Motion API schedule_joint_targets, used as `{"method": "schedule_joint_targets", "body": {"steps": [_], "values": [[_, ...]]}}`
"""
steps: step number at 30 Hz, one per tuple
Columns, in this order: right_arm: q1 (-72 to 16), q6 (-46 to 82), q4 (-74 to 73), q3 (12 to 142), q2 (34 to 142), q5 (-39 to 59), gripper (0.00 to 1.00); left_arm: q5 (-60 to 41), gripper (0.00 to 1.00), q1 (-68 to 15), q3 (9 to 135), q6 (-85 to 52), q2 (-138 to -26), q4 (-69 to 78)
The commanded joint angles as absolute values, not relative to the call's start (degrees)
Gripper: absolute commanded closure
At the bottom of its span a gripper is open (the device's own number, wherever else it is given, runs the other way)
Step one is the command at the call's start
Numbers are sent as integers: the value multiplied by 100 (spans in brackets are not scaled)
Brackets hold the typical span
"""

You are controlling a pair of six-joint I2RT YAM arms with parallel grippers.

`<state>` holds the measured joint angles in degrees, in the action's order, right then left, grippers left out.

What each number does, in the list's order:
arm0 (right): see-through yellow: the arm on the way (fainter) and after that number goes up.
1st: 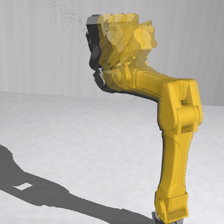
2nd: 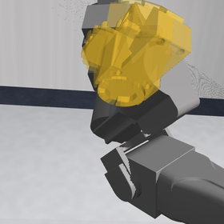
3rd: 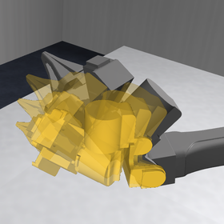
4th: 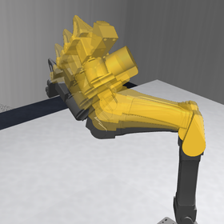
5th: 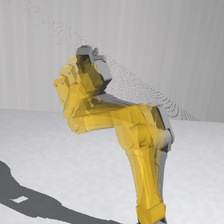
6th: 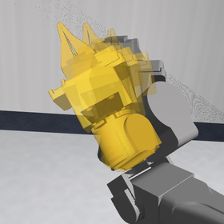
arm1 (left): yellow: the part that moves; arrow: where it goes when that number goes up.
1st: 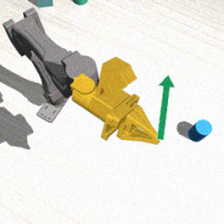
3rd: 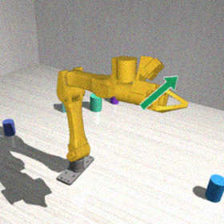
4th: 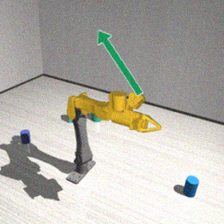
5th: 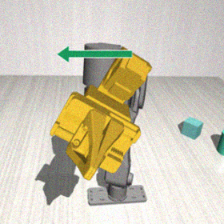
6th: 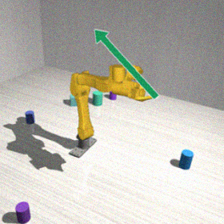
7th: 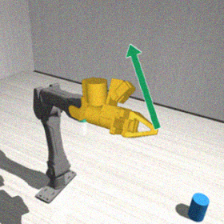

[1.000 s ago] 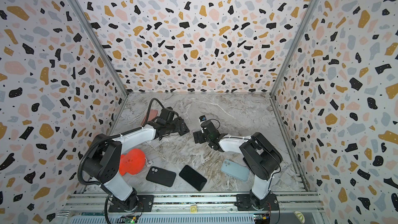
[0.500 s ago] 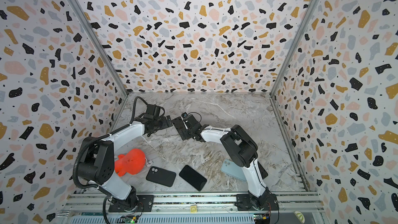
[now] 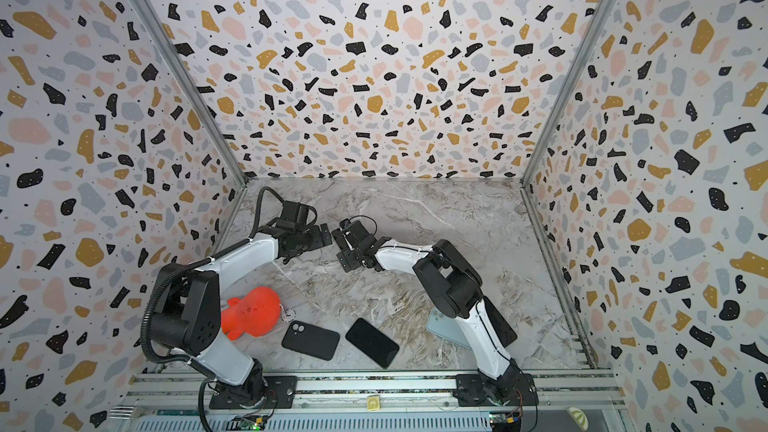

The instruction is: Put the phone into the phone case

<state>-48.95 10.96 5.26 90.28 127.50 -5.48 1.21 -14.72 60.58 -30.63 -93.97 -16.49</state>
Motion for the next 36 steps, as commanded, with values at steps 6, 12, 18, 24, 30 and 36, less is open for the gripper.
{"method": "schedule_joint_targets", "body": {"steps": [6,12,18,24,30,36], "values": [[-4931,1132,1372,9929,13233,-946,11,17,2,-1439,5975,-3032,-9343,-1652],[-4931,1202,1600,10045,13403,-886,15,0,1,-1441,5921,-3040,-9342,-1583],[-4930,1246,1668,9950,13319,-685,22,-48,1,-1440,5924,-3064,-9387,-1538],[-4887,1239,1631,9721,13186,-590,27,-109,1,-1433,5885,-3108,-9461,-1467],[-4778,1302,1317,9226,12858,-254,31,-548,1,-1430,5793,-3357,-9655,-1154],[-4625,1457,768,8434,12344,194,35,-1146,1,-1407,5782,-3805,-10010,-596]]}}
